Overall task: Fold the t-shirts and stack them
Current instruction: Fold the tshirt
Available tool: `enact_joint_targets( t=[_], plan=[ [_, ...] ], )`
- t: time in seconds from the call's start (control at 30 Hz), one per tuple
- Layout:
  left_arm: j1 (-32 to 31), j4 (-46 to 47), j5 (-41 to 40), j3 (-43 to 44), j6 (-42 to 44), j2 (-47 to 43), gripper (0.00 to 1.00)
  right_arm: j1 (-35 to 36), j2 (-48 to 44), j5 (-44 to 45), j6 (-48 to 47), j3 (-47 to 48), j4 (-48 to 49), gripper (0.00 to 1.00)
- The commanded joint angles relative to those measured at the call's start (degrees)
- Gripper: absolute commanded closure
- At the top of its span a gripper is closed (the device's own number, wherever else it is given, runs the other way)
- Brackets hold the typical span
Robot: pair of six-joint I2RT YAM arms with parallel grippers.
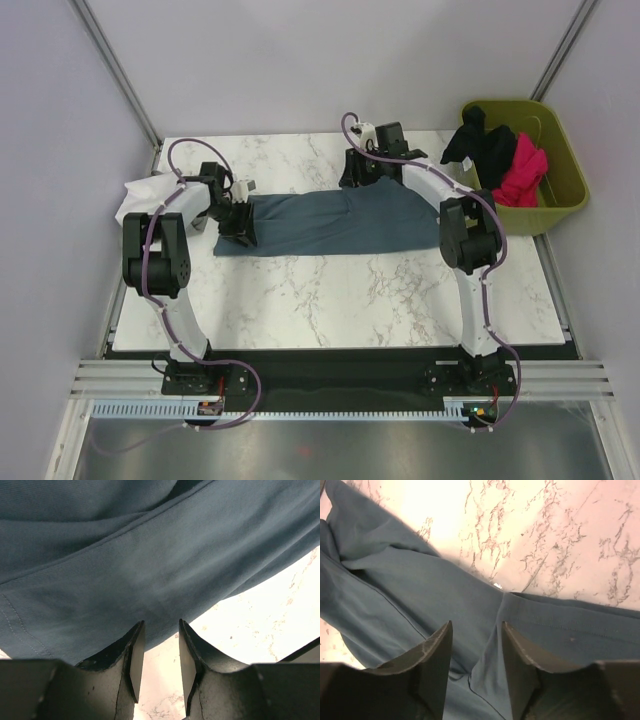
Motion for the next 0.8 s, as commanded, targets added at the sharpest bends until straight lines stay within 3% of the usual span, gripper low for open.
enact_joint_targets(
  t=[0.0, 0.2, 0.4, 0.77],
  plan=[
    [-0.7, 0.3, 1.4, 0.4, -1.4, -1.7, 0.6, -1.1, -7.1, 3.8, -0.6, -1.0, 1.8, 0.47],
    [-1.1, 0.3, 1.4, 1.2, -1.4, -1.5, 0.6, -3.8, -15.8, 4.4, -1.4, -14.9, 1.8, 0.45],
    [-1.3, 0.3, 1.4, 2.9, -1.4, 2.1, 0.6, -6.5, -17.2, 5.1, -0.6, -23.2, 2.1, 0.46],
    [-2.1, 5.3, -3.7, 4.7, -3.8, 8.2, 0.6, -6.9, -5.2, 9.3, 0.9, -16.0, 1.5, 0.43]
  ],
)
